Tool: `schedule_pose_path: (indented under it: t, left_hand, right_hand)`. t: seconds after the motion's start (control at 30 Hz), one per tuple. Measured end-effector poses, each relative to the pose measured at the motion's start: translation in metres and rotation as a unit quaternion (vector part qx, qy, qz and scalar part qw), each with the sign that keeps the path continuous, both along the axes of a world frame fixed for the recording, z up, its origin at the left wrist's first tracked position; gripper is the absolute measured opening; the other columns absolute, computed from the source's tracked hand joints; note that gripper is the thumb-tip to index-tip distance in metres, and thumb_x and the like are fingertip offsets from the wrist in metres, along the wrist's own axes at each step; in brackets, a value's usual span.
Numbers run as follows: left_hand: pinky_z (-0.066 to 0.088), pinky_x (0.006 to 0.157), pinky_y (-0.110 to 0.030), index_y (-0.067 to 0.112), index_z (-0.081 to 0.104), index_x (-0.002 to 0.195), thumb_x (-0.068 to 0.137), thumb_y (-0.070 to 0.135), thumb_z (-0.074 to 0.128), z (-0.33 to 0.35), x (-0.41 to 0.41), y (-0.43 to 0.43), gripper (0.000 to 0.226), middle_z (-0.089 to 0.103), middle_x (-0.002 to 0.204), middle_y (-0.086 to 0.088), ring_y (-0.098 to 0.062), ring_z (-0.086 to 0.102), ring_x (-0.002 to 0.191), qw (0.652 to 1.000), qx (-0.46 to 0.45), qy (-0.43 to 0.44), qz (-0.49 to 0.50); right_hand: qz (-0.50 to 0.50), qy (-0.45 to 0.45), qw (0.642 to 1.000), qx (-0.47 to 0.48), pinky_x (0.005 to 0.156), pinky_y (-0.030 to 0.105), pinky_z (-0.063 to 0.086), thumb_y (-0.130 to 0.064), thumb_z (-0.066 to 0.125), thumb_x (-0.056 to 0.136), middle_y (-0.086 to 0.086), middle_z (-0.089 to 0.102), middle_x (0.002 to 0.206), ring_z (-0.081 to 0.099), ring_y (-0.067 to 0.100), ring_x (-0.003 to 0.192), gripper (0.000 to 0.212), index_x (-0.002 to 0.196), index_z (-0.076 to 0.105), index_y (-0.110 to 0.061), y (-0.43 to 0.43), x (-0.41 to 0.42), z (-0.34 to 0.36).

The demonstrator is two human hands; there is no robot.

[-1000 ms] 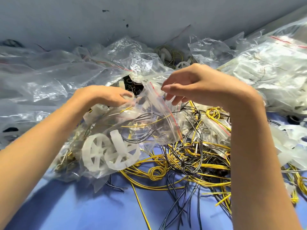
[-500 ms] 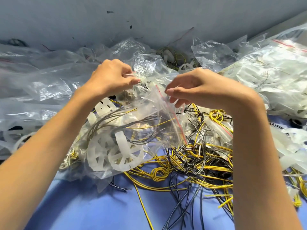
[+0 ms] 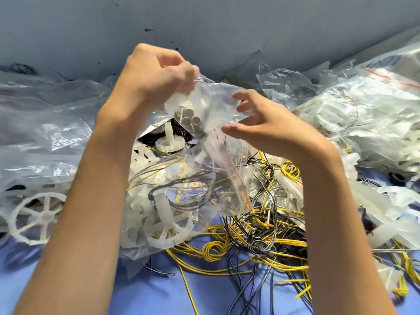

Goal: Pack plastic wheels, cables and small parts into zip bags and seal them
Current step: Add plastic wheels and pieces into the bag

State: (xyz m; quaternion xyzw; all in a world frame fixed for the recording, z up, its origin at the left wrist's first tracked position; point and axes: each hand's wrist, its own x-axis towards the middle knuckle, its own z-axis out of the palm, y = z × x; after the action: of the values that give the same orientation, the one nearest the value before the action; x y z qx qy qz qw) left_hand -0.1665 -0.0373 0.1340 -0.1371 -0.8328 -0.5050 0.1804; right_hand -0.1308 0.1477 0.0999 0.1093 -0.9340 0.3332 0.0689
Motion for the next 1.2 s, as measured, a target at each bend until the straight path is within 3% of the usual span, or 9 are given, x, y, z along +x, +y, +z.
schedule_pose_path:
  t: [0.13, 0.3, 0.4, 0.5, 0.6, 0.7, 0.93, 1.07, 1.2]
  left_hand:
    - [0.045, 0.074, -0.028, 0.02, 0.068, 0.07, 0.088, 0.021, 0.063, 0.003, 0.017, 0.004, 0.019, 0.067, 0.059, 0.008, -0.006, 0.063, 0.062, 0.994, 0.059, -0.023, -0.087]
    - [0.043, 0.072, -0.031, 0.023, 0.07, 0.069, 0.086, 0.025, 0.064, -0.003, 0.028, 0.008, 0.018, 0.069, 0.067, 0.006, -0.009, 0.063, 0.068, 0.986, 0.064, -0.017, -0.153]
    - [0.049, 0.073, -0.025, 0.027, 0.067, 0.084, 0.08, 0.035, 0.062, -0.005, 0.027, 0.009, 0.01, 0.07, 0.077, 0.011, -0.004, 0.065, 0.076, 0.986, 0.051, -0.015, -0.157]
    - [0.046, 0.081, -0.017, 0.032, 0.056, 0.103, 0.074, 0.037, 0.064, -0.008, 0.022, 0.009, 0.031, 0.065, 0.093, 0.017, 0.004, 0.061, 0.089, 0.987, 0.044, -0.037, -0.151]
    - [0.048, 0.09, -0.024, 0.028, 0.051, 0.119, 0.072, 0.034, 0.075, -0.015, 0.02, 0.011, 0.053, 0.061, 0.108, 0.01, -0.002, 0.061, 0.1, 0.983, 0.022, -0.107, -0.15]
    - [0.056, 0.084, -0.027, 0.024, 0.046, 0.127, 0.08, 0.025, 0.073, -0.018, 0.022, 0.017, 0.054, 0.067, 0.107, 0.001, -0.009, 0.067, 0.096, 0.971, 0.041, -0.155, -0.179]
    - [0.056, 0.071, -0.02, 0.021, 0.05, 0.124, 0.063, 0.03, 0.075, -0.019, 0.025, 0.025, 0.066, 0.07, 0.101, -0.003, -0.01, 0.07, 0.088, 0.972, 0.078, -0.115, -0.187]
    - [0.055, 0.065, -0.018, 0.016, 0.055, 0.112, 0.074, 0.015, 0.076, -0.021, 0.02, 0.024, 0.044, 0.069, 0.09, -0.002, -0.01, 0.07, 0.077, 0.979, 0.09, -0.109, -0.148]
    - [0.058, 0.069, -0.024, 0.008, 0.056, 0.098, 0.081, 0.013, 0.074, -0.026, 0.011, 0.023, 0.025, 0.065, 0.081, -0.003, -0.009, 0.067, 0.067, 0.99, 0.074, -0.085, -0.081]
  right_hand:
    - [-0.011, 0.031, 0.997, -0.066, 0.11, 0.038, 0.034, -0.039, 0.071, 0.079, 0.002, 0.032, 0.148, 0.041, 0.015, 0.131, 0.093, 0.151, 0.013, -0.025, 0.0, -0.004, -0.001]
    - [-0.011, 0.088, 0.989, -0.117, 0.07, 0.029, 0.043, -0.034, 0.077, 0.073, 0.005, 0.066, 0.095, 0.059, 0.018, 0.083, 0.031, 0.094, 0.06, -0.018, 0.0, -0.002, 0.002]
    - [-0.027, 0.122, 0.985, -0.12, 0.057, 0.023, 0.034, -0.029, 0.07, 0.081, -0.007, 0.056, 0.072, 0.046, 0.007, 0.063, 0.022, 0.074, 0.051, -0.02, -0.002, -0.004, 0.001]
    - [-0.067, 0.152, 0.976, -0.139, 0.054, 0.021, 0.036, -0.03, 0.061, 0.089, -0.012, 0.053, 0.071, 0.046, -0.002, 0.059, 0.023, 0.075, 0.045, -0.022, -0.003, -0.007, 0.002]
    - [-0.07, 0.146, 0.965, -0.207, 0.058, 0.024, 0.046, -0.031, 0.055, 0.094, -0.014, 0.065, 0.072, 0.056, -0.001, 0.061, 0.017, 0.085, 0.049, -0.017, 0.0, -0.009, 0.001]
    - [-0.064, 0.149, 0.957, -0.242, 0.045, 0.011, 0.033, -0.031, 0.049, 0.098, -0.031, 0.051, 0.048, 0.044, -0.009, 0.046, 0.026, 0.074, 0.041, -0.023, -0.001, -0.01, 0.002]
    - [-0.036, 0.104, 0.96, -0.256, 0.065, 0.025, 0.045, -0.038, 0.042, 0.1, -0.014, 0.059, 0.069, 0.055, 0.006, 0.069, 0.029, 0.082, 0.048, -0.017, -0.003, -0.009, 0.003]
    - [-0.048, 0.075, 0.977, -0.196, 0.085, 0.048, 0.05, -0.045, 0.043, 0.097, 0.003, 0.063, 0.086, 0.064, 0.018, 0.079, 0.042, 0.1, 0.053, -0.004, 0.001, -0.011, -0.001]
    - [-0.076, 0.083, 0.981, -0.156, 0.072, 0.034, 0.048, -0.047, 0.054, 0.091, -0.005, 0.061, 0.084, 0.058, 0.017, 0.081, 0.029, 0.096, 0.053, -0.018, 0.006, -0.015, -0.007]
